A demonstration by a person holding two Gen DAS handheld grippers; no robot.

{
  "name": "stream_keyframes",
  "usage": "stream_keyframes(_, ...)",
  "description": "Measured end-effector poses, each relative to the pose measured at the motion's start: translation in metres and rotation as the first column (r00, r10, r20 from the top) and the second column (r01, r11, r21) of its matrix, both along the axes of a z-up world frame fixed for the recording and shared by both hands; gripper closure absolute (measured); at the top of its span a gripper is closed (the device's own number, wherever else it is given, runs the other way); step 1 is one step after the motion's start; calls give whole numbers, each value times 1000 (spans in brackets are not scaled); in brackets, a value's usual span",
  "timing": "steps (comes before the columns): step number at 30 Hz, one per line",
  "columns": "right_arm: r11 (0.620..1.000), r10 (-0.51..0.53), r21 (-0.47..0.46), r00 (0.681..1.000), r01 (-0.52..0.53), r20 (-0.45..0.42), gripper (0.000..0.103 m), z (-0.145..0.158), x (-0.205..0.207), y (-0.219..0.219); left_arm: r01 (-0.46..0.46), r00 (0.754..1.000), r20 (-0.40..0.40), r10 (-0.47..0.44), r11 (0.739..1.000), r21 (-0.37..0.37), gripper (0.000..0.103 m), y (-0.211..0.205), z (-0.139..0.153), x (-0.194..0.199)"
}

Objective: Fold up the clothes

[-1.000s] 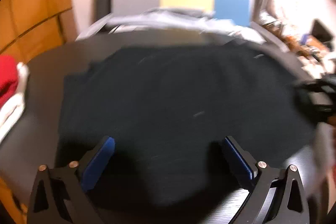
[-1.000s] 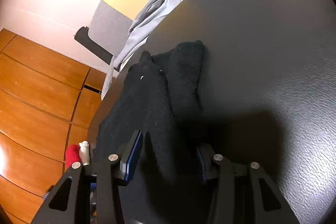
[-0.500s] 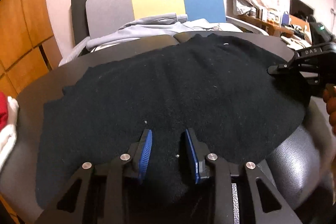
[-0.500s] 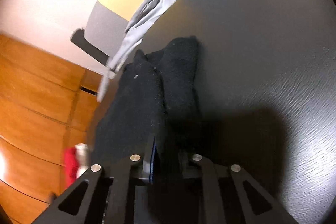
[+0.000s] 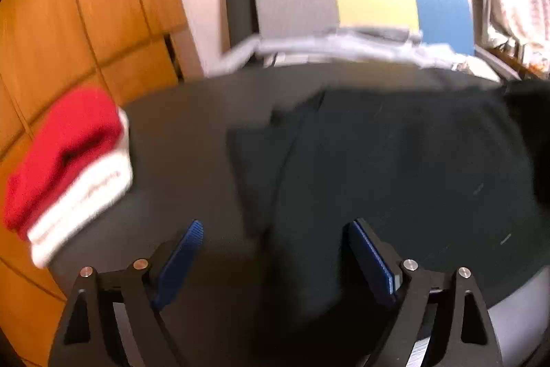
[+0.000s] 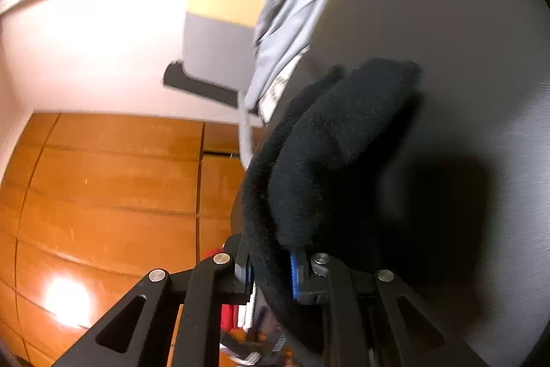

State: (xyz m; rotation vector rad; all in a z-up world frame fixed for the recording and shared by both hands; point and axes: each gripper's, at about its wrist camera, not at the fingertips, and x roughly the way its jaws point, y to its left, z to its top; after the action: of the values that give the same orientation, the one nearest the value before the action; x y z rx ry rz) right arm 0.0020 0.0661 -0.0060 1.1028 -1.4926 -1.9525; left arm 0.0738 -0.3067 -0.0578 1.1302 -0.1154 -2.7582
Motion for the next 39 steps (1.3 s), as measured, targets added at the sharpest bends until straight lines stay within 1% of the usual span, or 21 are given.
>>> stream_keyframes(2,999,49,23,999,-49,-24,89,17,-11,-30,0,1000,-24,2,996,92,5,-15,-7,4)
stream_keyframes(3,997,71,33,997,-70,-31,89,21,-15,-42,-10,1000,-10,12,991,134,1,-22,-9,3)
stream_keyframes(5,990,130,58,990,-127,-49,89,30,-26,-74,-16,1000,-10,18,980,197,0,-30,-11,2)
stream_keyframes(6,985,160,73,986,-156,-56,91,34,-30,-91,-13,1000,-18,18,979,204,0,-30,-12,3)
stream_keyframes(8,970,218,120,974,-210,-58,91,32,-35,-122,-4,999,-43,11,987,161,0,-23,-14,7)
stream_keyframes(9,961,247,143,967,-237,-58,91,30,-37,-138,0,999,-53,8,988,153,0,-21,-14,8)
stream_keyframes(12,925,332,213,942,-314,-53,92,27,-44,-185,11,997,-73,2,984,178,0,-25,-15,10)
stream_keyframes(16,861,440,302,897,-410,-36,93,21,-53,-248,26,996,-88,-9,981,190,0,-28,-15,10)
stream_keyframes(17,842,469,312,883,-440,-22,96,14,-51,-262,30,996,-91,-12,980,194,0,-29,-15,10)
stream_keyframes(19,809,516,328,857,-488,3,96,0,-47,-285,38,995,-98,-18,978,203,0,-30,-15,10)
stream_keyframes(20,783,533,365,846,-503,22,96,-6,-43,-295,43,995,-102,-22,977,209,0,-31,-16,11)
stream_keyframes(21,756,548,403,835,-516,42,93,-13,-40,-305,49,994,-106,-26,976,214,0,-32,-16,11)
stream_keyframes(23,700,580,474,812,-534,58,90,-22,-38,-320,56,993,-113,-31,974,220,0,-31,-16,12)
stream_keyframes(24,677,596,500,801,-540,57,82,-24,-38,-327,59,993,-116,-34,973,222,0,-31,-16,12)
stream_keyframes(28,708,548,569,833,-419,-68,79,-2,-14,-296,72,991,-126,-42,968,241,0,-32,-15,14)
stream_keyframes(30,720,521,597,844,-353,-130,78,10,-2,-280,87,989,-142,-48,956,282,0,-38,-13,17)
stream_keyframes(32,731,455,634,873,-253,-176,78,21,12,-248,93,986,-161,-38,932,350,0,-47,-8,21)
stream_keyframes(33,729,425,652,884,-209,-193,78,23,22,-232,87,985,-174,-19,917,390,0,-53,-4,23)
stream_keyframes(36,684,386,717,900,-133,-202,78,18,56,-196,76,979,-203,32,863,500,1,-70,11,30)
stream_keyframes(37,675,384,726,903,-131,-195,77,13,64,-189,86,978,-206,28,849,521,1,-73,18,31)
stream_keyframes(39,695,395,702,897,-152,-197,77,6,74,-180,116,978,-207,1,825,554,1,-73,29,30)
